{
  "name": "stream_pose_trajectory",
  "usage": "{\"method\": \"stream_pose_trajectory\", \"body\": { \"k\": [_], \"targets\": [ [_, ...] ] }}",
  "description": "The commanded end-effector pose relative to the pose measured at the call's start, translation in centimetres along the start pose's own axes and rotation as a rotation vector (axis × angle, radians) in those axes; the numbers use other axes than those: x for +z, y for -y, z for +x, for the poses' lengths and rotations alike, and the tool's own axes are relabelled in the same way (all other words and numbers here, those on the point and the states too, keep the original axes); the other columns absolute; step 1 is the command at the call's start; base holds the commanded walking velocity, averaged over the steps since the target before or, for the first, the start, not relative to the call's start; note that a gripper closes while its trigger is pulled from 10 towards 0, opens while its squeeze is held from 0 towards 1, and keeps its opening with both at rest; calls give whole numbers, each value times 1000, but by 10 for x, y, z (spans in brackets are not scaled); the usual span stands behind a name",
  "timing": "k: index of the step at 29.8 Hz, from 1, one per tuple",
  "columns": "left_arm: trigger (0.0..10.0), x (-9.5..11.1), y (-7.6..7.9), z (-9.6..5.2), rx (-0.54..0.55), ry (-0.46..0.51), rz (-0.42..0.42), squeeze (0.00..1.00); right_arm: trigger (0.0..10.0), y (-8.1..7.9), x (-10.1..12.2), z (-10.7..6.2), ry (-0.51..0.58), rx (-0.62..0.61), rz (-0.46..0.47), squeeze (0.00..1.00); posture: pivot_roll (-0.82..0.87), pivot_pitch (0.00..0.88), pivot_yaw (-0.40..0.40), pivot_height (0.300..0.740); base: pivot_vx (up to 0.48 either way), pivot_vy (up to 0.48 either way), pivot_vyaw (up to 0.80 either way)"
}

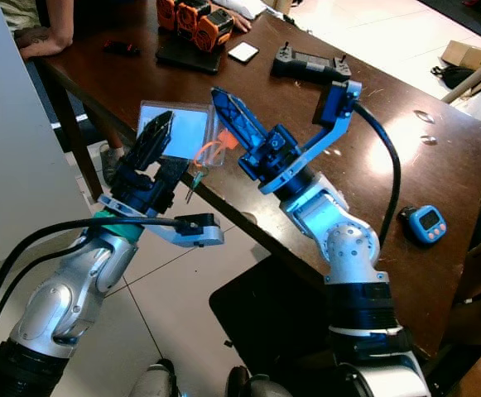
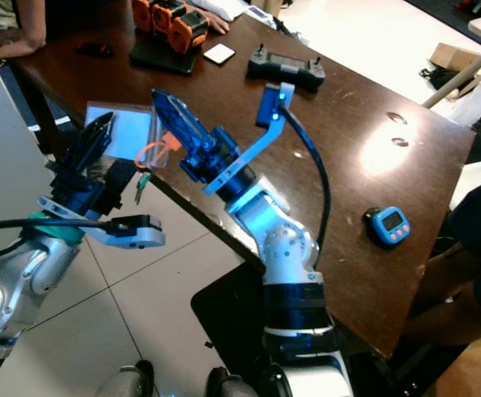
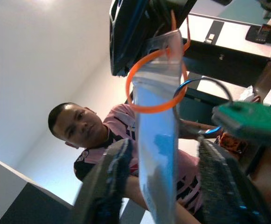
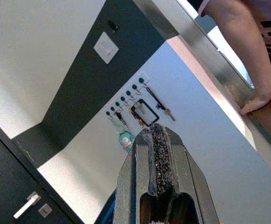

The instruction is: Hang keys on a hook

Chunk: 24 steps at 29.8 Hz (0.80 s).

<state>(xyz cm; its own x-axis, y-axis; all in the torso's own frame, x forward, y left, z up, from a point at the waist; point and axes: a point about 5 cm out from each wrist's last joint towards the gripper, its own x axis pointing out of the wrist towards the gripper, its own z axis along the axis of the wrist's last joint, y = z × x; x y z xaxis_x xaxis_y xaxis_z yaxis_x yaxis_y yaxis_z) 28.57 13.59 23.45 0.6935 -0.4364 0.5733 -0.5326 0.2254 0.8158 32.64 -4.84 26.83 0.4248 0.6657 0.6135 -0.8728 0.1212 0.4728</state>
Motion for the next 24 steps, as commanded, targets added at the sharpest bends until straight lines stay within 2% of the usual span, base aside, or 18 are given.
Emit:
{"method": "stream_pose_trajectory", "body": {
  "k": [1,11,24],
  "targets": [
    [0,2,2,-4,-6,10,-1,0,0,-4,1,2,33,16,12,0,184,107,-56,740,0,0,0],
    [0,4,8,-7,-28,16,-8,0,0,-5,2,3,38,12,7,0,181,106,-55,740,0,0,0],
    [0,1,7,-6,-21,3,-13,0,0,-4,-2,3,19,1,-8,0,181,107,-51,740,0,0,0]
  ]
}}
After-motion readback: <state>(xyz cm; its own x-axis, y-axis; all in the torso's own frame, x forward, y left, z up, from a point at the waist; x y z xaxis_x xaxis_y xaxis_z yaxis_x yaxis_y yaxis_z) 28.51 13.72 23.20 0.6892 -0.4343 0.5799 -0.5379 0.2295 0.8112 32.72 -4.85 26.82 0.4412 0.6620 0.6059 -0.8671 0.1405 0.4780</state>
